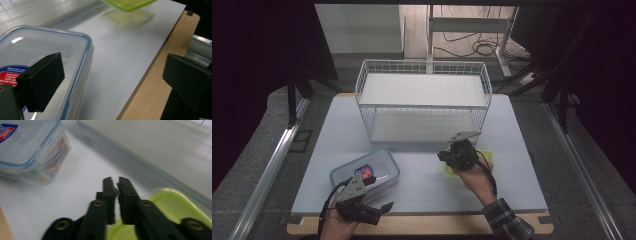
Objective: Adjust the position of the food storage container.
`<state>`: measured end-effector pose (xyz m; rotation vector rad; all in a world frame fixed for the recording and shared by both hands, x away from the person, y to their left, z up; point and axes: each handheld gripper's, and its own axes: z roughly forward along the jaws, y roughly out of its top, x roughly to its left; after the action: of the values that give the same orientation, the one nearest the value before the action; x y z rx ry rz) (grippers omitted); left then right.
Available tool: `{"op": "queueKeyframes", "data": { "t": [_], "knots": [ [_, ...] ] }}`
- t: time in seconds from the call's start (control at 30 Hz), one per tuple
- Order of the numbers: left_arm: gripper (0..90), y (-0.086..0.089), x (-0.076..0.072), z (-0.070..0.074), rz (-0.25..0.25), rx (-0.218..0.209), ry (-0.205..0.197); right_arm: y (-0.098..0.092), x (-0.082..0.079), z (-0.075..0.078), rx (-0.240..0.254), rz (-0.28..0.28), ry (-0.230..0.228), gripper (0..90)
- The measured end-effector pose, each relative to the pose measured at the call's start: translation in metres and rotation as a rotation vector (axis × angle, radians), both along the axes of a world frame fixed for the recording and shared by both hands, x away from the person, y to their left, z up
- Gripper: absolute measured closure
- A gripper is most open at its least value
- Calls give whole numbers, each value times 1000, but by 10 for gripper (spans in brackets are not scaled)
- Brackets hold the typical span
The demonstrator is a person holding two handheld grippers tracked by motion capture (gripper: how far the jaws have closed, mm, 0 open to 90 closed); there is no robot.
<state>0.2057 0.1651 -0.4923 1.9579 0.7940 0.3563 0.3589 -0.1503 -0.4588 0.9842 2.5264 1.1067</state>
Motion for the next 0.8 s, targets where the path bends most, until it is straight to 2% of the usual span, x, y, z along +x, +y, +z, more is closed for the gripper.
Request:
{"op": "queueKeyframes", "data": {
  "t": [0.13,0.3,0.43,0.5,0.67,0.8],
  "knots": [
    [40,1,1,-2,-7,3,-12,9,11,-7,-34,-9,15,888],
    [40,3,2,-4,-9,-5,0,16,12,-21,-75,18,51,888],
    [42,2,2,-4,-7,5,-9,14,13,-29,-114,8,72,888],
    [43,2,1,-3,-6,-3,-15,9,13,-30,-90,7,87,888],
    [44,2,1,-4,-6,5,-12,-1,9,-28,-95,-13,85,888],
    [46,1,1,-3,-4,15,-13,-19,4,-26,-92,-35,84,888]
  ]
}}
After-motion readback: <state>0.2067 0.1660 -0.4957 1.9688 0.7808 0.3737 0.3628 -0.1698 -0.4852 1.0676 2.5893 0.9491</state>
